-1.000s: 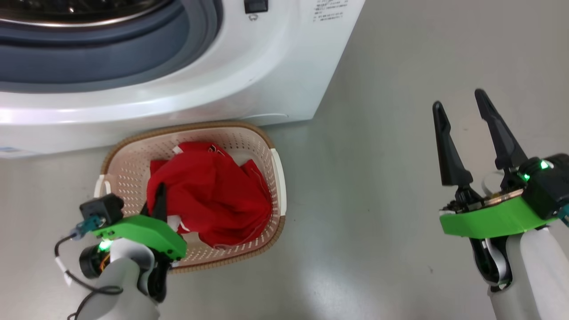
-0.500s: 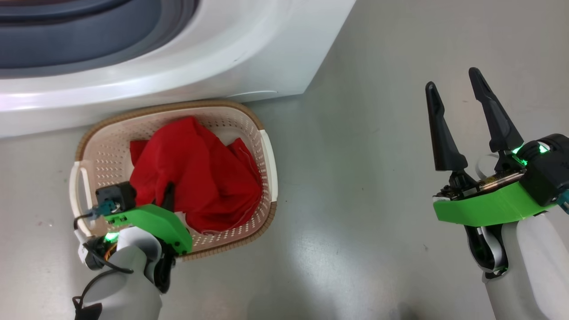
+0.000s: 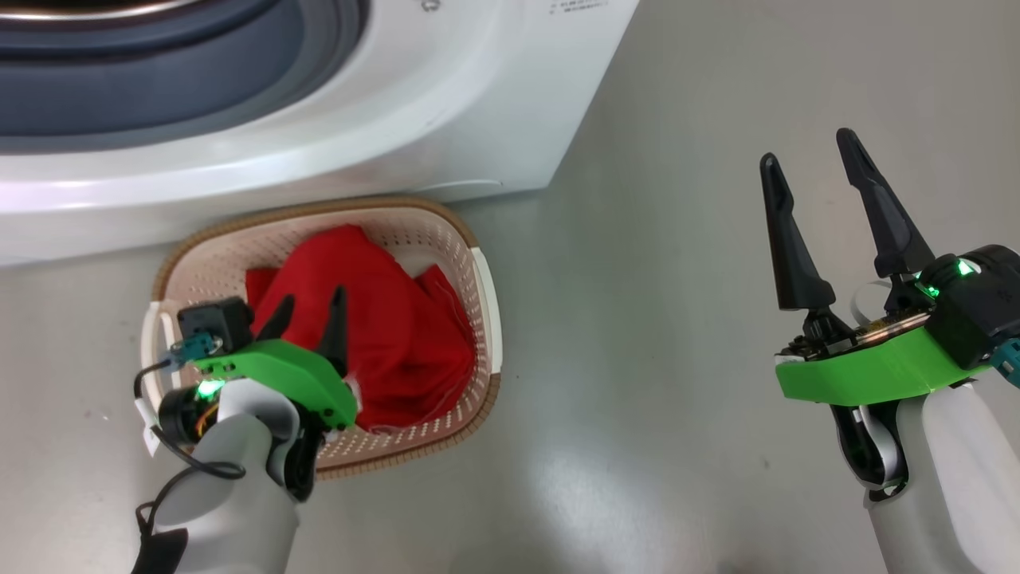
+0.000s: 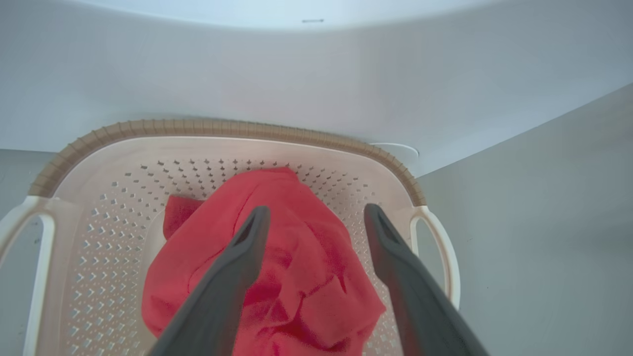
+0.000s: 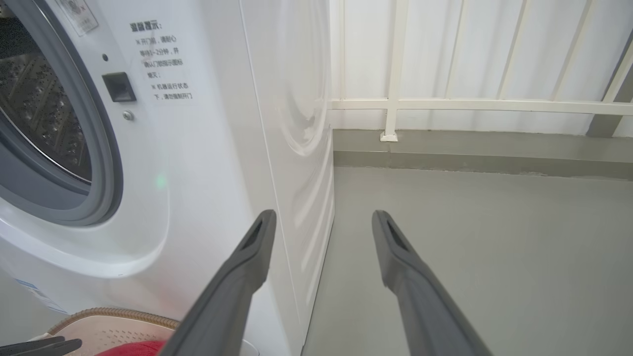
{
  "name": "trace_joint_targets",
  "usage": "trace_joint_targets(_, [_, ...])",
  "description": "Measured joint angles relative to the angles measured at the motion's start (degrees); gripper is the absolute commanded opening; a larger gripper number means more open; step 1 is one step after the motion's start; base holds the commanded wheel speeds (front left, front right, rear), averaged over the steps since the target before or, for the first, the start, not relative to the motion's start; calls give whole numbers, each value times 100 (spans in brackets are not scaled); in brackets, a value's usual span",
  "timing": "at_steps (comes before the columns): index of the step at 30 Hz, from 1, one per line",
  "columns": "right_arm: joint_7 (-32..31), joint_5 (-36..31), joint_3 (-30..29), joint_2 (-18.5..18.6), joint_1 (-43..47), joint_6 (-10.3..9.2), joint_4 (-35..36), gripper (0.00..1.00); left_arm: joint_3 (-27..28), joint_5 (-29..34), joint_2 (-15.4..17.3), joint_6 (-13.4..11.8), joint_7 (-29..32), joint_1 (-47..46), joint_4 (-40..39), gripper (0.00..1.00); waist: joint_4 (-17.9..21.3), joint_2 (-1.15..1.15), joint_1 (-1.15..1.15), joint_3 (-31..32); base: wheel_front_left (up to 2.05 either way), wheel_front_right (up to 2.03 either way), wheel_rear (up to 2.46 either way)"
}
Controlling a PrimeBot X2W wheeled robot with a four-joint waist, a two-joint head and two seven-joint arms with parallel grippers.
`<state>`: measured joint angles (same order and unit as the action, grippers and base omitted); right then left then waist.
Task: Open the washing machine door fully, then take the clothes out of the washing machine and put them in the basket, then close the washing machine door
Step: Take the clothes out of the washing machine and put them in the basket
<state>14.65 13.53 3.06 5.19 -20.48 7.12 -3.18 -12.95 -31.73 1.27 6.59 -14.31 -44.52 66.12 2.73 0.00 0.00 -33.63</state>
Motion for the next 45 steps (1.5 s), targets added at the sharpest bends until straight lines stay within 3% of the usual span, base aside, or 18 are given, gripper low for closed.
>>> trace_joint_targets(10, [0, -1, -16, 23, 139, 0, -124, 100, 73, 267, 1, 51, 0, 582, -1067, 100, -120, 0, 0, 563, 0, 0, 0])
trace_joint_targets(32, [0, 9, -330, -14, 886, 0, -477, 100, 1093, 1217, 23, 57, -1, 2344, -3531, 100, -241, 0, 0, 1995, 0, 0, 0])
trace_joint_targets(38, [0, 8, -433, -56, 1066, 0, -428, 100, 960, 988, 52, 58, -19, 2723, -4239, 100, -242, 0, 0, 2310, 0, 0, 0])
trace_joint_targets(45, [0, -3, -453, -140, 1246, 0, -383, 100, 982, 1140, 168, 58, -24, 3160, -4713, 100, -206, 0, 0, 2637, 0, 0, 0])
